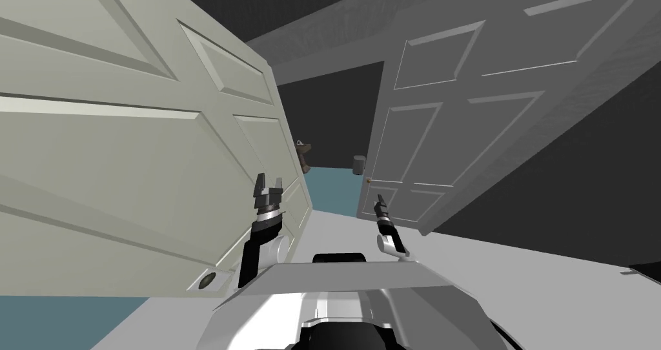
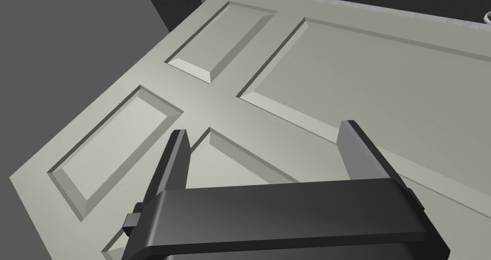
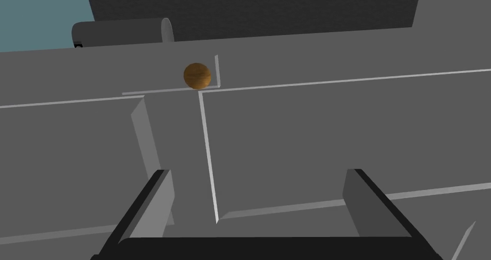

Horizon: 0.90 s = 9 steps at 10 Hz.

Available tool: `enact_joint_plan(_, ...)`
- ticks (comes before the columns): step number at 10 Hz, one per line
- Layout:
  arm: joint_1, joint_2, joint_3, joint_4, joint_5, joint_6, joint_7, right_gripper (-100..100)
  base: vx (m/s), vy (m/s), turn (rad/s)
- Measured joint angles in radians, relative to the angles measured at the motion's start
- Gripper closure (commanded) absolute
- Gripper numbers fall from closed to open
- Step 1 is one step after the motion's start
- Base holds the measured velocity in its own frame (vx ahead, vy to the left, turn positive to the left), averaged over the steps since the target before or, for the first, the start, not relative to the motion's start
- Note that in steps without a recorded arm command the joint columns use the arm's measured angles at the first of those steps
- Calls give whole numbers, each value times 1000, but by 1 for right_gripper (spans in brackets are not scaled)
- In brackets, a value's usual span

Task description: Pull the door open

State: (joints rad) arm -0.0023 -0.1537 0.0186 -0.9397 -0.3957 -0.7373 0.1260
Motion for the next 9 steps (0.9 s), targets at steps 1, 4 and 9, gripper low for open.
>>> enact_joint_plan(1,-7,-2,1,25,-10,-7,5,-100,109,-64,103)
enact_joint_plan(4,-45,-8,4,115,-36,-29,14,-100,97,-54,99)
enact_joint_plan(9,-88,-12,10,235,-76,-62,34,-100,84,-64,84)
